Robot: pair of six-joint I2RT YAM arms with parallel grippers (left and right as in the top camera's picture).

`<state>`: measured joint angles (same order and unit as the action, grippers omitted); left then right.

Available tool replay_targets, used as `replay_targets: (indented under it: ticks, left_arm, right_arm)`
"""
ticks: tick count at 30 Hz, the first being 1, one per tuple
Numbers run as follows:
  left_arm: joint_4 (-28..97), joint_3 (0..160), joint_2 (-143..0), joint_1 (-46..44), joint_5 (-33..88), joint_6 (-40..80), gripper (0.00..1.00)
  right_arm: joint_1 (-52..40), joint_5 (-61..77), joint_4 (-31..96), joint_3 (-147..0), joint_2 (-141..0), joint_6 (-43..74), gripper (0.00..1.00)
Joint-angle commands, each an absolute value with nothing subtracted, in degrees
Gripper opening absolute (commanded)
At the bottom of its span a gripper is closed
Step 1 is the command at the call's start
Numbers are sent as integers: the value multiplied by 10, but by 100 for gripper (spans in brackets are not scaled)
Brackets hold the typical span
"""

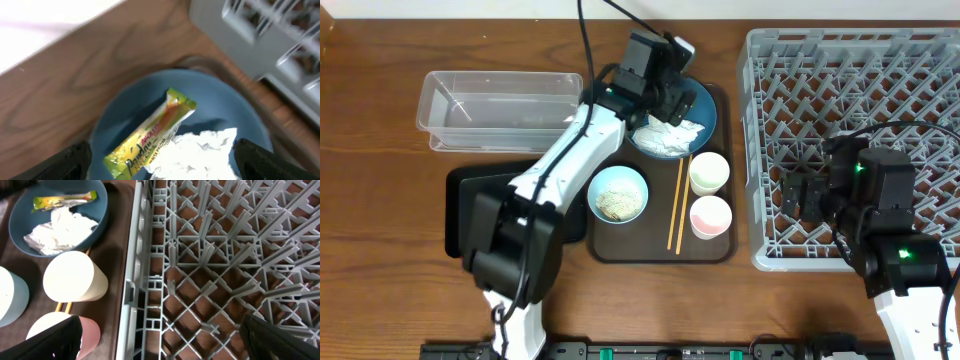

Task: Sort waste into correct bins and load items into the dishwasher rack
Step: 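Reach the left gripper to the blue plate and grasp the yellow wrapper and paper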

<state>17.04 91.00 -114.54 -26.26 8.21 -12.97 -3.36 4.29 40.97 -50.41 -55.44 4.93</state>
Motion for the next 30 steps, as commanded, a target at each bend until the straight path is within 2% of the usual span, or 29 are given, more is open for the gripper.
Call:
replay_targets:
  ticks: [1,16,22,27,30]
  left_arm:
    - [170,913,-1177,-261,82,-149,93]
    - [170,912,-1252,-261,81,-150,92]
    - [168,912,-1258,-261,81,-150,68]
    - [161,912,-1257,-261,79,-150,36]
    - [162,913,-1257,-261,79,-150,20]
  right_arm:
    - [-26,45,411,-517,-551,42,99]
    - [-26,45,411,-517,-551,42,99]
    - [-26,45,411,-517,-551,42,99]
    - [-26,45,412,-517,-551,42,99]
    - [-26,45,412,-517,-551,42,99]
